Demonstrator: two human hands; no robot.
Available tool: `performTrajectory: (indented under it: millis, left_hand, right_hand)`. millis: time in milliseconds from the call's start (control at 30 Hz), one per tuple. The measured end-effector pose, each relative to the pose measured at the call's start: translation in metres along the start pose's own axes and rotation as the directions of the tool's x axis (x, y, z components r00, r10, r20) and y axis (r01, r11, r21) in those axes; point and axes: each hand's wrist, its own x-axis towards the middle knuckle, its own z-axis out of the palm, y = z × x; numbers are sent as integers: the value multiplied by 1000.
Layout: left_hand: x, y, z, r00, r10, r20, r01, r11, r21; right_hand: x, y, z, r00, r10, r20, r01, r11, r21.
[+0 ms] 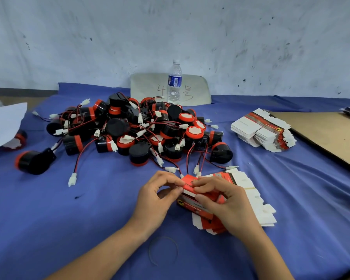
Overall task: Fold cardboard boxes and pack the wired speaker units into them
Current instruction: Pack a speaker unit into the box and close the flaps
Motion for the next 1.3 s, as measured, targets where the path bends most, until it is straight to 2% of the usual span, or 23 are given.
performTrajectory:
  millis: [300,533,633,767,1000,1300]
  left_hand:
    - [10,-6,-9,994,15,105,-6,996,-87]
    - [9,-8,-7,988,107,108,-108,994,3]
    - [7,-9,-7,975,206,87,-215,970,110]
    - [7,-7,-3,947,310,85,-321,921,222]
    - [8,-6,0,919,381,102,-394,875,281]
    - [8,-5,-4,934,299,198,-337,919,203]
  right_hand:
    - [0,5,-3,1000,-8,21,7,998,56]
    - [-1,7,-3,999,-34,34,33,999,24]
    - [-1,7,-3,997,-60,52,60,998,4]
    - [-1,9,-6,998,-29,49,28,999,24]
    - [-2,11,-10,995,10,101,-17,998,63]
    - [1,14,-23,969,115,220,-135,988,77]
